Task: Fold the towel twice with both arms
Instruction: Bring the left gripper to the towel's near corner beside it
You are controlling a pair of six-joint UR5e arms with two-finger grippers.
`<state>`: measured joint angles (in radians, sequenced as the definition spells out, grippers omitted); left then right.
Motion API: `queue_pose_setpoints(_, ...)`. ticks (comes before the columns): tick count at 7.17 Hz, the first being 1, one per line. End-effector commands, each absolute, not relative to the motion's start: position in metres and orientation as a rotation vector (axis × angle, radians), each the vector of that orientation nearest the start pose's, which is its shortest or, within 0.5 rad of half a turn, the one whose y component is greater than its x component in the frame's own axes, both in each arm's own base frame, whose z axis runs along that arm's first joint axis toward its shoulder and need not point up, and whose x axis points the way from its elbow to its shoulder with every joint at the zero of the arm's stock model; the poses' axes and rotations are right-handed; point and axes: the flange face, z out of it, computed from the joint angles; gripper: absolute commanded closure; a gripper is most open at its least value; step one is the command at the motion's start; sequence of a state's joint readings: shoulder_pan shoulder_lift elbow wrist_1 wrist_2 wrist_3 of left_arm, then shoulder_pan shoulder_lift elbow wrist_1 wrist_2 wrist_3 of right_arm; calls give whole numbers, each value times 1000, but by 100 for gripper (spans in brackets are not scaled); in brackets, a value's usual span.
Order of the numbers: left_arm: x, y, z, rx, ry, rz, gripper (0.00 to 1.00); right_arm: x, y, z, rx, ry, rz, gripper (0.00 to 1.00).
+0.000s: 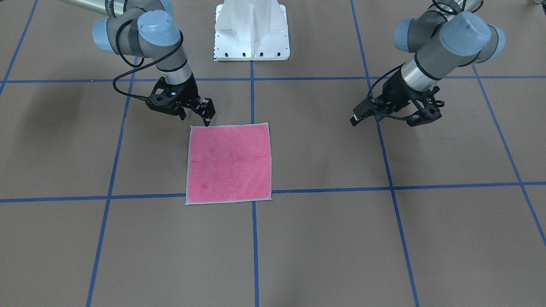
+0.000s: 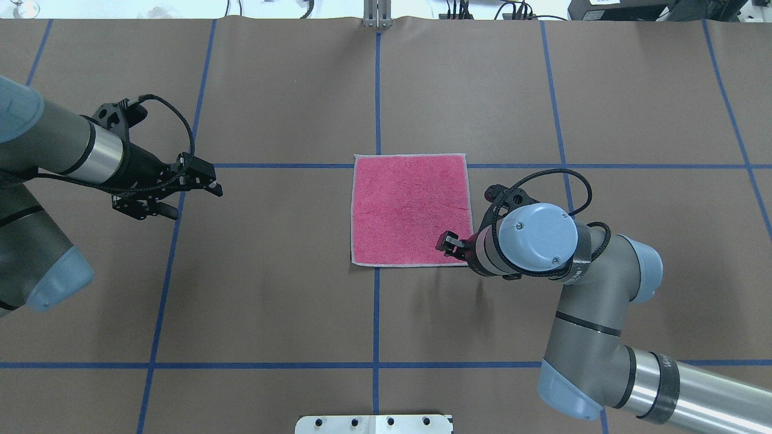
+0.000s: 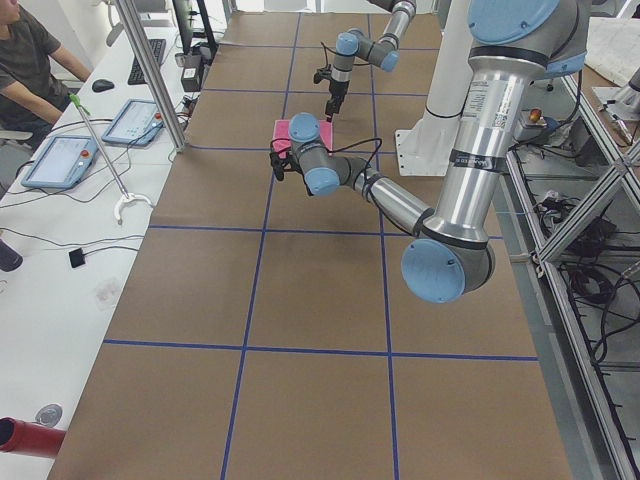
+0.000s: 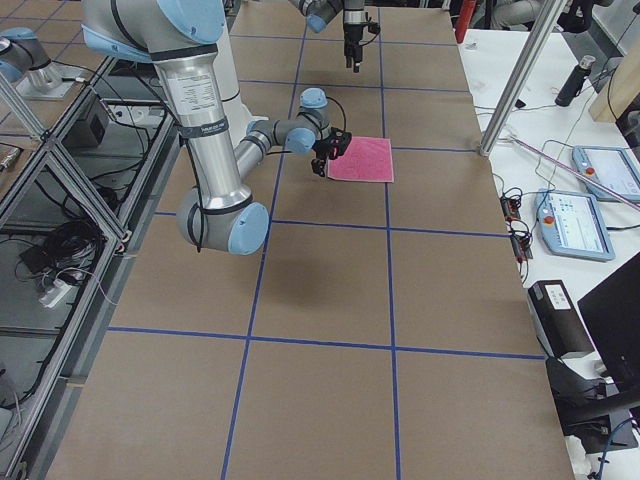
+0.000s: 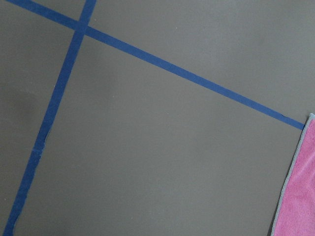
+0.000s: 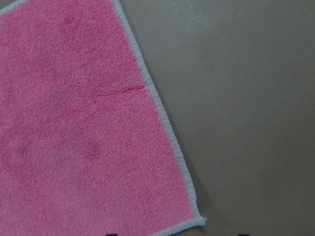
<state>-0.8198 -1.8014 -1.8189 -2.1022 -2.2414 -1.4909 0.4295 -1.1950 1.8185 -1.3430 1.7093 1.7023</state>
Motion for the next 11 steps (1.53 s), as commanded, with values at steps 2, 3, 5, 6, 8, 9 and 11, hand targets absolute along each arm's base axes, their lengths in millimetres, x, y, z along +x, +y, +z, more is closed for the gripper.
queue_pose_setpoints(2,335,-460,354,-133,1137,-316,0,-513,-367,326,-6,-857,546,26)
queue_pose_setpoints(3,336,-459,354,-132,1137,-315,0,-515,-367,329,-13,-850,557,27)
queue_pose_setpoints(5,336,-460,353,-122,1135,-320,0,-518,-368,335,-17,-838,560,33)
queue_pose_setpoints(6,336,-460,353,-122,1135,-320,0,-519,-367,335,-18,-836,557,35)
queue_pose_setpoints(8,337,-459,353,-122,1136,-318,0,-520,-366,336,-19,-836,559,54)
queue_pose_setpoints(9,337,-458,353,-130,1135,-329,0,-519,-366,335,-18,-836,561,64)
queue_pose_setpoints(11,340,-457,353,-133,1133,-328,0,-519,-366,334,-25,-838,576,79)
